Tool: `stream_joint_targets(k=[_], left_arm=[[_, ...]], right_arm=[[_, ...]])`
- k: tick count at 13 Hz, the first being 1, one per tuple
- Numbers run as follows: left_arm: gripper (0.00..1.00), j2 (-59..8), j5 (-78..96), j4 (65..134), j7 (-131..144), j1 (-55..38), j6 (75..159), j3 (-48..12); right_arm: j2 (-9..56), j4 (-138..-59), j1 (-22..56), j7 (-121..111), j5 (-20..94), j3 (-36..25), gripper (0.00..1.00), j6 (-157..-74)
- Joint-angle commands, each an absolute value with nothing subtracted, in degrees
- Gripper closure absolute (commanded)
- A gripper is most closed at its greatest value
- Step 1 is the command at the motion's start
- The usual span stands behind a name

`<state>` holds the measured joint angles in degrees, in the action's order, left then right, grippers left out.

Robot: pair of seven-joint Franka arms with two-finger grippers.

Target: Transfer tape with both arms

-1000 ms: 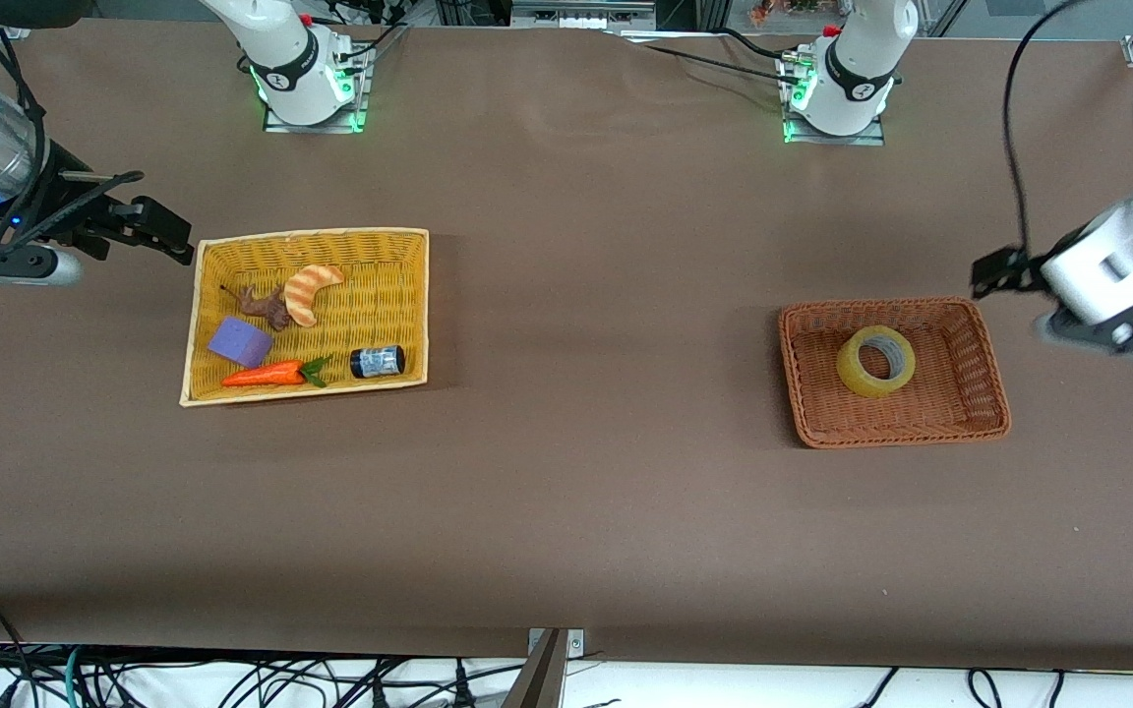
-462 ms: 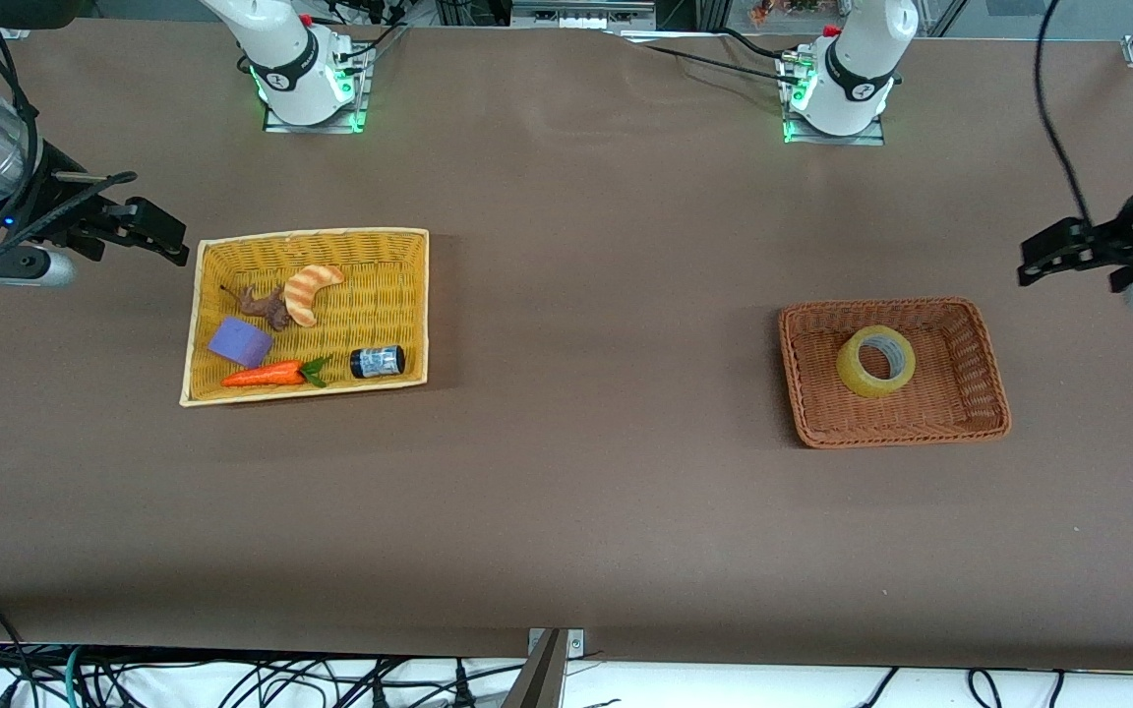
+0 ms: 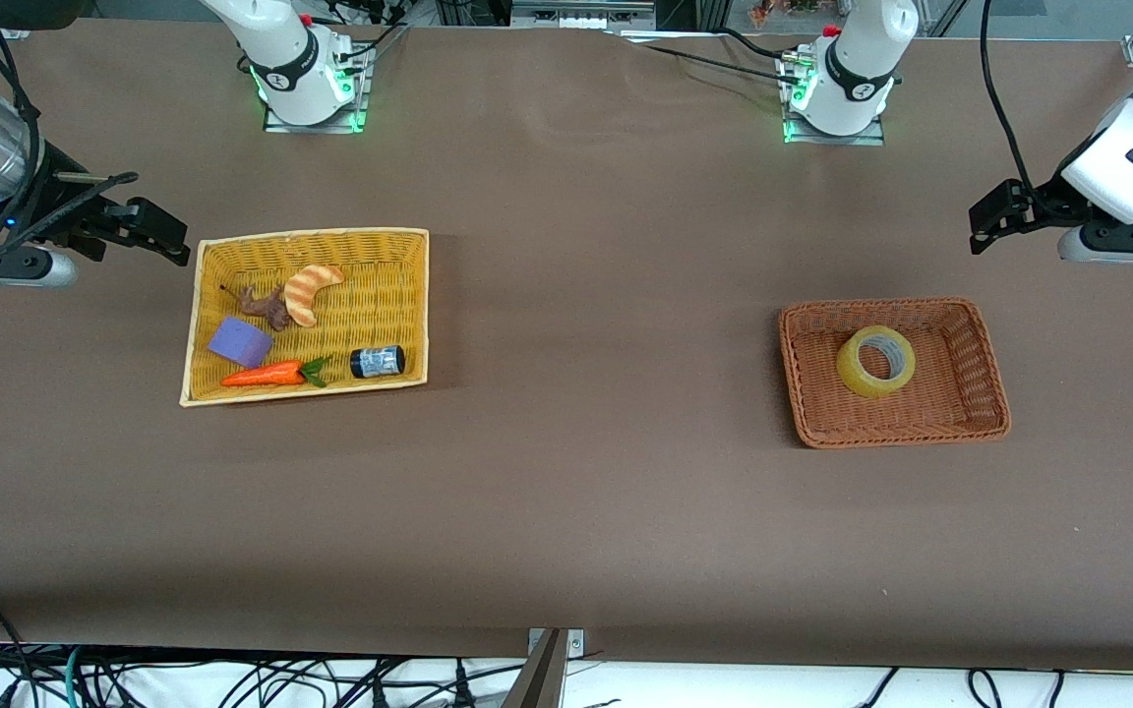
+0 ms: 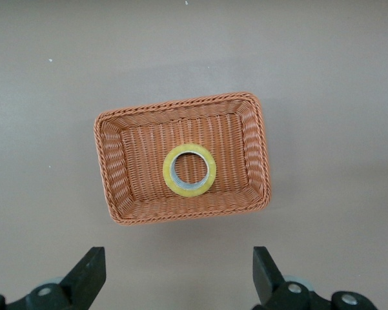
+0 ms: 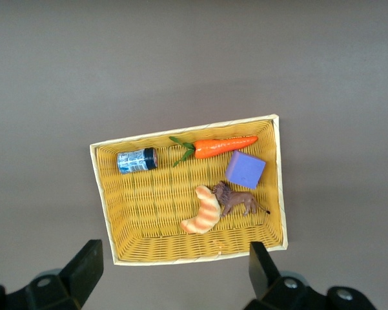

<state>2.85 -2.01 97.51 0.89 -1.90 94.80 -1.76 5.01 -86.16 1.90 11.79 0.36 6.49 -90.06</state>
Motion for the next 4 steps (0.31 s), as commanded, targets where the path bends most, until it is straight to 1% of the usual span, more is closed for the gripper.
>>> stream_joint_targets(k=[1, 4], left_arm=[[0.0, 2.3, -1.1, 97.1, 0.6, -2.1, 95.7, -1.3], [0.0, 2.4, -1.1, 97.0, 0.6, -2.0, 95.3, -1.1]], right_arm=[[5.4, -85.3, 1.1, 10.8, 0.7, 7.1, 0.0, -89.8], [5.4, -85.3, 1.1, 10.8, 0.7, 7.1, 0.0, -89.8]])
